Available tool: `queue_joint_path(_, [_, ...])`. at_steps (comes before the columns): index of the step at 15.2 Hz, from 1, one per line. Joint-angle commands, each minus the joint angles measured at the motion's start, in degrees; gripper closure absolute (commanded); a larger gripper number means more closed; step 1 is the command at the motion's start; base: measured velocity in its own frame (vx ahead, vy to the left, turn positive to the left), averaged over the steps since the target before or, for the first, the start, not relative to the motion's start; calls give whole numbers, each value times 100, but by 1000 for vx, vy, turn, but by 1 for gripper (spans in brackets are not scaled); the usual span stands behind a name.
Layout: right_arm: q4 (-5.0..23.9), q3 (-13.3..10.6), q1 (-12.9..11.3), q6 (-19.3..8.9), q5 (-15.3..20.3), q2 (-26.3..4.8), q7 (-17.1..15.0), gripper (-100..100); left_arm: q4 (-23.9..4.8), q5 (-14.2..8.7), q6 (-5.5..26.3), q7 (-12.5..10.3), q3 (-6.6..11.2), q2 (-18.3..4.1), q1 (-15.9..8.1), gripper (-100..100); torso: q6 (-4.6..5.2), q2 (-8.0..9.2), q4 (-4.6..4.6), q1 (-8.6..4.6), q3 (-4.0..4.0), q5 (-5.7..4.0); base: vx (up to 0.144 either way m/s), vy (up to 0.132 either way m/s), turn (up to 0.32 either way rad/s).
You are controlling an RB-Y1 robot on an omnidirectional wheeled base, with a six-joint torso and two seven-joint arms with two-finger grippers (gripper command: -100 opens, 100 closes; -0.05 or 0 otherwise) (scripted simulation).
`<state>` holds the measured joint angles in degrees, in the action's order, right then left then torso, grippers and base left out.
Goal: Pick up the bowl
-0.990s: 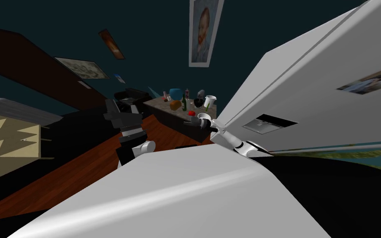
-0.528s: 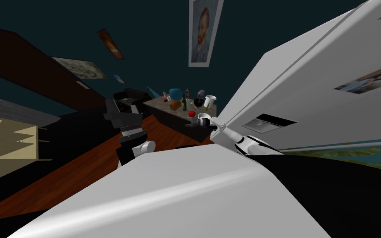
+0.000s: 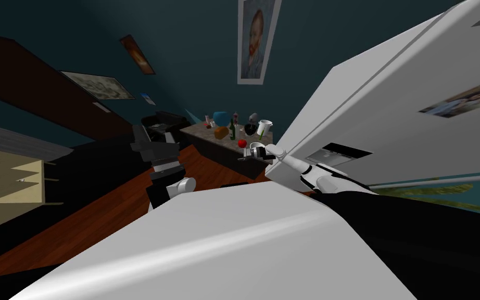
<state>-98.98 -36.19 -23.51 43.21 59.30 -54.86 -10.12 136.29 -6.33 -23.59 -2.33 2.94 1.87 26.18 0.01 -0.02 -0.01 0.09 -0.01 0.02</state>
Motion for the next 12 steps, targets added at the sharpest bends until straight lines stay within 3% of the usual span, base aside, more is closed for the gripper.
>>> queue_joint_path(1, [90,-61,-103,40,184,-61,7,-100,0,0,0,0,0,0,0,0,0,0,0,0,0,0,1,15,-6])
queue_joint_path(2, [278,-248,-336,92,378,-251,4,-100,0,0,0,0,0,0,0,0,0,0,0,-2,0,-1,1,22,-19])
queue_joint_path(4, [278,-248,-342,92,506,-251,4,-100,0,0,0,0,0,0,0,0,0,-1,0,0,-1,0,2,22,-14])
queue_joint_path(5, [461,-433,-571,145,710,-434,1,-100,0,0,0,0,0,0,0,0,0,-1,0,-1,-1,-1,1,22,-9])
queue_joint_path(7, [461,-433,-571,145,819,-434,1,-100,0,0,0,0,0,0,0,0,1,0,0,-1,0,0,1,21,-16])
queue_joint_path(8, [638,-616,-789,198,1011,-608,-2,-100,0,0,0,0,0,0,0,0,0,0,0,-1,0,-1,2,22,-7])
queue_joint_path(9, [638,-616,-789,198,1122,-608,-2,-100,0,0,0,0,0,0,0,0,1,1,0,-1,1,0,2,23,-18])
queue_joint_path(10, [809,-795,-986,250,1262,-772,-6,-100,0,0,0,0,0,0,0,0,0,0,0,-1,0,-1,-1,31,-22])
queue_joint_path(12, [809,-795,-996,250,1415,-772,-6,-100,0,0,0,0,0,0,0,0,0,0,0,3,0,0,-2,30,-11])
